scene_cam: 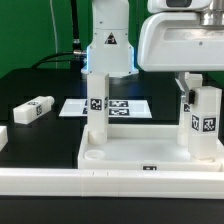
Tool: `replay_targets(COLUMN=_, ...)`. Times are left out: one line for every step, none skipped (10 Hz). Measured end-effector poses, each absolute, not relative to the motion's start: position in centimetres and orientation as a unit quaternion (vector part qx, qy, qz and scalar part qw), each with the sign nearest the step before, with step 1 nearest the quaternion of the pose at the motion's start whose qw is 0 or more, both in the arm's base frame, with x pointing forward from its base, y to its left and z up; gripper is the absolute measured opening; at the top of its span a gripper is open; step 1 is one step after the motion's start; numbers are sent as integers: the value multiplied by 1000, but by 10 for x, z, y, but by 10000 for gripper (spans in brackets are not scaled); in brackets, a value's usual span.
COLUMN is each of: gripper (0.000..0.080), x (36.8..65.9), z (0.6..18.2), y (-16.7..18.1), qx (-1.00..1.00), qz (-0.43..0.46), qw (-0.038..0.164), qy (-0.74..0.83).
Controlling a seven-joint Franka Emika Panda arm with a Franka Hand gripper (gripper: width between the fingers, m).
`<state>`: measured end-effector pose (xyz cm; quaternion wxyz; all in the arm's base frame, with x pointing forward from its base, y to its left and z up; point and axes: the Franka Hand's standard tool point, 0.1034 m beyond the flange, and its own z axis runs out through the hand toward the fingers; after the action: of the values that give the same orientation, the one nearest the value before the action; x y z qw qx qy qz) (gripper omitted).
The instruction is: Assemble desk
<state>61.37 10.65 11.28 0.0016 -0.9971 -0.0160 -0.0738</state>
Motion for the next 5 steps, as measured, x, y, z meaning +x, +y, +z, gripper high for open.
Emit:
replay_targets(gripper=304, x=614, z=113, y=106, qx=-997, qz=-74, qw=1, qy=-16)
replay_targets(gripper=288, x=614, z=113, y=106, qx=-997, qz=-74, qw=2, qy=-12)
replay_targets(gripper=288, x=614, z=113, y=106, qx=-997, qz=-74, qw=2, qy=-5)
replay_targets(gripper=288, x=614, z=113, y=106, qx=-997, qz=-74, qw=3, qy=1)
replay_targets(gripper=288, x=614, z=113, y=106, qx=-997, qz=-74, qw=5, qy=25)
